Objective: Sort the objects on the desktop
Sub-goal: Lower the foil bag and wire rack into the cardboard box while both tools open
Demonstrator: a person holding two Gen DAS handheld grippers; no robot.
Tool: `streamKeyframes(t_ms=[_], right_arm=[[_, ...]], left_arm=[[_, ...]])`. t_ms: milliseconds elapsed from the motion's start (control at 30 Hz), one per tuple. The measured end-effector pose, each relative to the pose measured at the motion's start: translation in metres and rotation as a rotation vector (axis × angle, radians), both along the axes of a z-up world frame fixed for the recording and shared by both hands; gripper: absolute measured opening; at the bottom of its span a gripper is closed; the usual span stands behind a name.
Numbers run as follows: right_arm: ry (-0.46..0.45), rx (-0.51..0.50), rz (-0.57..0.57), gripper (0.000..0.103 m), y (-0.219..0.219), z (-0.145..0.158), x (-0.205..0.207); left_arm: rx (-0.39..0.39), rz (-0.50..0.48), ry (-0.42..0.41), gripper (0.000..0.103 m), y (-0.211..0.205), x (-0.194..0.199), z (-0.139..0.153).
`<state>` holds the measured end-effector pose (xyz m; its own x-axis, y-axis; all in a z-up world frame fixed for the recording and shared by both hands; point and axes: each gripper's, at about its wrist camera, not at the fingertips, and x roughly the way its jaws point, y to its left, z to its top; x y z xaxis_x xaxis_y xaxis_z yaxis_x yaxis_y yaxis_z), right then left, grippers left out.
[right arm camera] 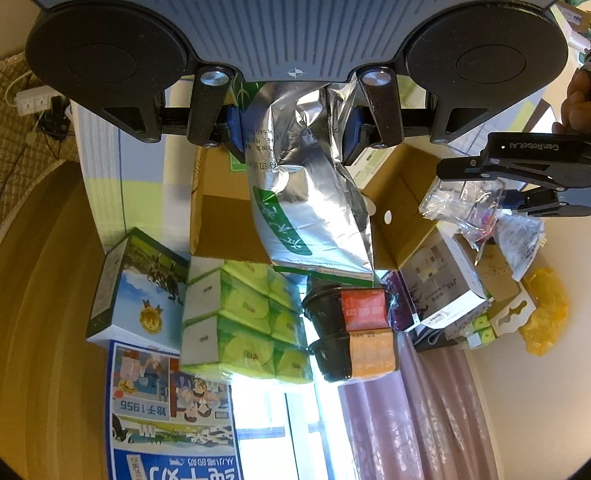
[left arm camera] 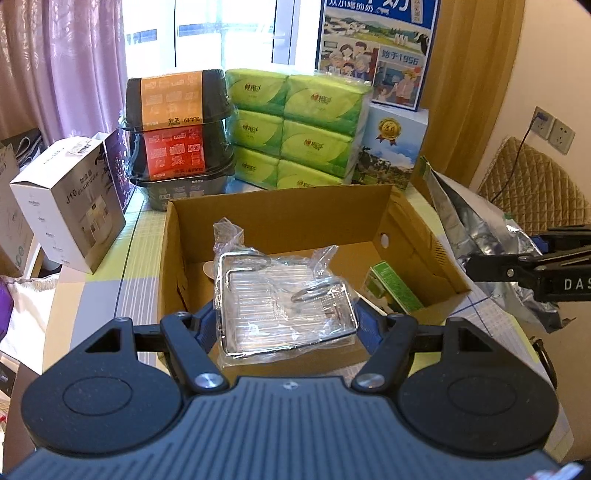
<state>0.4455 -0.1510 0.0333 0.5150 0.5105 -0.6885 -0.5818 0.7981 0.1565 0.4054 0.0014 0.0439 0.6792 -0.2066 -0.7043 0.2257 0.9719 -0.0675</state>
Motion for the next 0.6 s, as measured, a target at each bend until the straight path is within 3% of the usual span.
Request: streamKeyframes(t_ms=[600], right_arm=[[0.065,-0.017,-0.035,0.049,0.017,-0.025,0.044]], left_arm=[[-0.009,0.005,0.047,0.068,0.008,0.053,-0.018]])
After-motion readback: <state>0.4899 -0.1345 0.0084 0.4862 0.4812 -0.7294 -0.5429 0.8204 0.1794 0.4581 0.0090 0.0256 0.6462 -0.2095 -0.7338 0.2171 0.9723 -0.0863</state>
